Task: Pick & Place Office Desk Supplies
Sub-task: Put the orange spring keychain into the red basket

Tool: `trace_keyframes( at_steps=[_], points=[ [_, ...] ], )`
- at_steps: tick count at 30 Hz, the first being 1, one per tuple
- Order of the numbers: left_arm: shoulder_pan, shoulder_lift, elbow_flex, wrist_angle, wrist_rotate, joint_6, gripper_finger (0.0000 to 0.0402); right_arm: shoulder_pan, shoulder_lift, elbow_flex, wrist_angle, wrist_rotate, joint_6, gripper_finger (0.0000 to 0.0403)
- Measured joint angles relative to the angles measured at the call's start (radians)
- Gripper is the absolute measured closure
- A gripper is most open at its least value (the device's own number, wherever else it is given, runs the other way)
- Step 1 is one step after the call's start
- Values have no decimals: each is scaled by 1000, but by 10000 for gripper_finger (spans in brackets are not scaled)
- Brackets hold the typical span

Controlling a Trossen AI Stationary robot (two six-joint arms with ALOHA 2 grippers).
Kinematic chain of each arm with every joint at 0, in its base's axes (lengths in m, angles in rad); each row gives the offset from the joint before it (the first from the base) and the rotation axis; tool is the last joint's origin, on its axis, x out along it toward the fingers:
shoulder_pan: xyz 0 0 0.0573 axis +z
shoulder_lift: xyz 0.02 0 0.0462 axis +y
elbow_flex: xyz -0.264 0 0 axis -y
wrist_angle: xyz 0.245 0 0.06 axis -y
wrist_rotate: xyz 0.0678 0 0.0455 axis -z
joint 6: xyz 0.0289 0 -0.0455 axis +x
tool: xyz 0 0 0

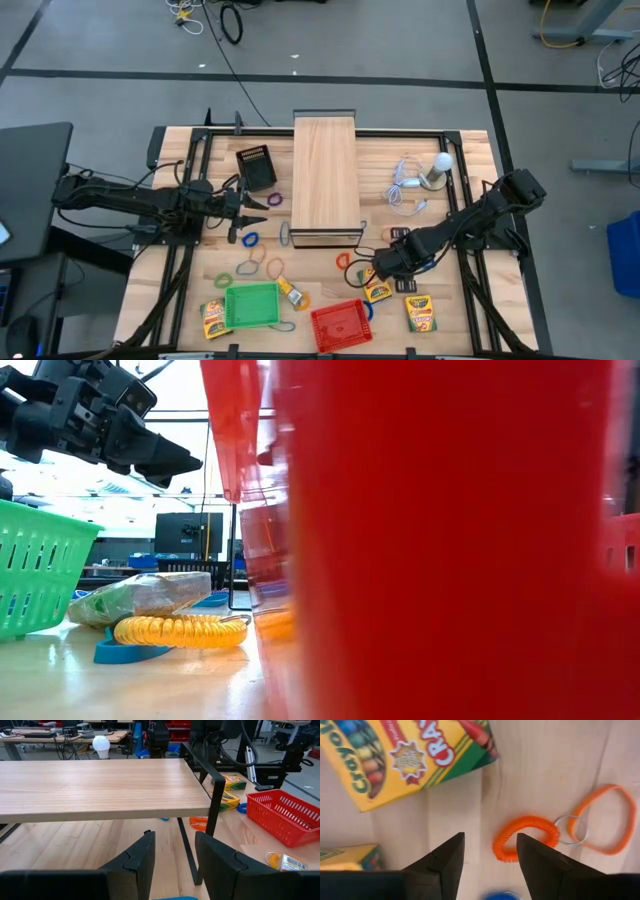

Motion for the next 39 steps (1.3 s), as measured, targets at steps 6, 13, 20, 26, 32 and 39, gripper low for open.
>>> trace_keyframes(
  at_steps=[6, 13, 20, 26, 32, 39],
  points=[
    [0, 0, 0, -5, -4, 0, 255, 2, 0, -98, 60, -6, 22, 215],
    [0, 0, 0, -5, -26, 2, 255, 3, -7, -170, 166, 3, 37, 215],
    [0, 0, 0, -5, -26, -1, 255, 5, -5, -175, 172, 41, 77, 254],
    [0, 0, 0, -5, -26, -3, 255, 7, -3, -176, 183, 64, 118, 378],
    [0, 0, 0, -4, -26, -14, 255, 28, -3, -177, 190, 62, 152, 382],
    [0, 0, -1, -4, -26, -14, 255, 29, -3, -178, 201, 8, 100, 386]
  ],
)
